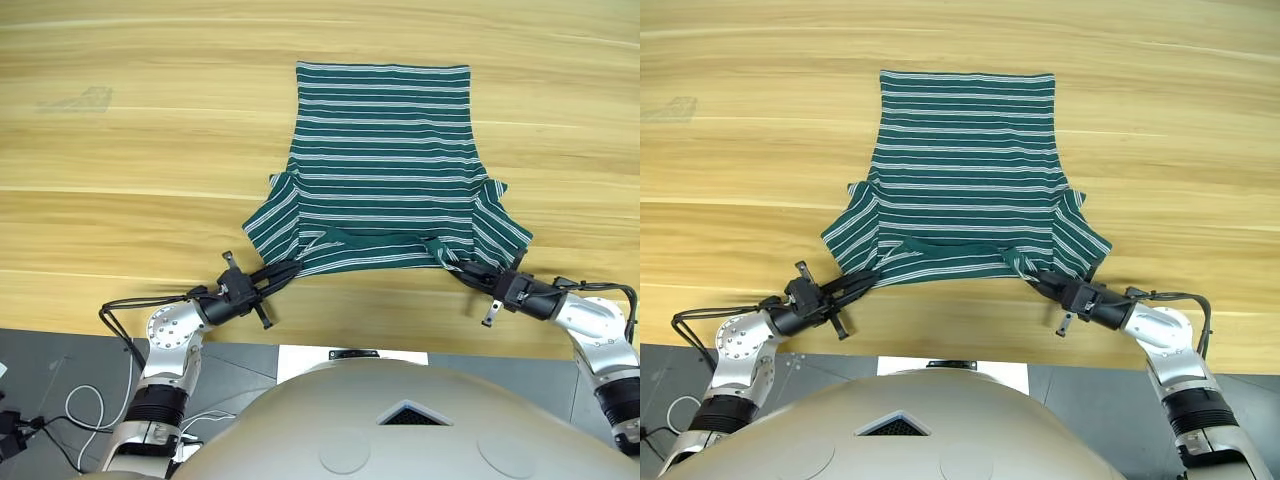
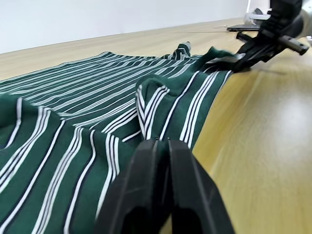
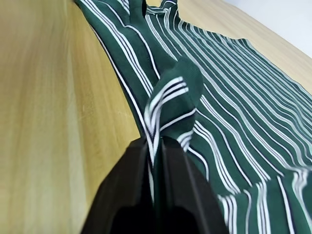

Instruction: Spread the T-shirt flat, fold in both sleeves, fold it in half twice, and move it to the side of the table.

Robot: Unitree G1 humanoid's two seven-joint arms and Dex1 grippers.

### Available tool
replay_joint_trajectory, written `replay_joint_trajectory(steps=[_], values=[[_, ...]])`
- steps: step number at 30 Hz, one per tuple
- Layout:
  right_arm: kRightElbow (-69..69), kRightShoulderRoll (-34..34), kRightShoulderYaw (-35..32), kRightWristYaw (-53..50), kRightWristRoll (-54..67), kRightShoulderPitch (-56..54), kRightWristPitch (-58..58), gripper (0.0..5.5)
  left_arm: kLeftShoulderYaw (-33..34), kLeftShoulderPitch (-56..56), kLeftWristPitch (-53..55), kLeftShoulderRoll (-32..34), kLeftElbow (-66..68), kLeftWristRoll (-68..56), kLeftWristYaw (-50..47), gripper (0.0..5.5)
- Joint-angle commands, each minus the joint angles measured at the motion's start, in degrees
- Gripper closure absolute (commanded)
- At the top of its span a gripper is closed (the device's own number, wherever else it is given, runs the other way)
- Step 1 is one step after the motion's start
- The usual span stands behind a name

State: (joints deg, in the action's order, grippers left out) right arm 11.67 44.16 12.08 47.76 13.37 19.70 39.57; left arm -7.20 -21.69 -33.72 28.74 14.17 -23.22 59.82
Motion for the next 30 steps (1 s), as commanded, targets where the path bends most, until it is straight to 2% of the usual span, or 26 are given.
replay_joint_trajectory(steps=[1,11,15,18,25,27,30], values=[[0.0,0.2,-3.9,4.4,7.2,-2.3,-3.0,4.33,1.9,-0.7,0.4,-0.8,1.8,-1.9,1.6,4.36],[6.1,-2.8,-6.5,9.5,6.5,-6.0,-4.7,2.69,7.2,-1.8,3.1,-2.8,1.4,-9.4,6.0,2.91],[7.6,-4.1,-12.8,10.1,13.8,-9.4,-8.0,2.66,13.8,1.5,8.7,-4.2,-0.8,-19.1,6.6,2.29],[8.0,-5.8,-15.0,11.7,16.8,-14.5,-11.4,2.66,15.9,5.8,13.3,-5.6,-1.9,-21.9,5.7,1.79],[12.4,-12.0,-8.6,9.6,4.6,-23.2,-12.7,2.66,11.5,20.1,13.6,-7.4,5.0,-1.3,-8.3,1.75],[14.4,-14.3,-6.4,7.6,0.1,-25.8,-12.4,2.66,8.3,26.8,14.0,-7.7,9.0,7.2,-13.3,1.75],[16.5,-17.4,-3.8,6.5,-3.7,-27.9,-11.7,2.66,2.6,35.7,13.8,-8.5,15.0,16.2,-15.0,1.75]])
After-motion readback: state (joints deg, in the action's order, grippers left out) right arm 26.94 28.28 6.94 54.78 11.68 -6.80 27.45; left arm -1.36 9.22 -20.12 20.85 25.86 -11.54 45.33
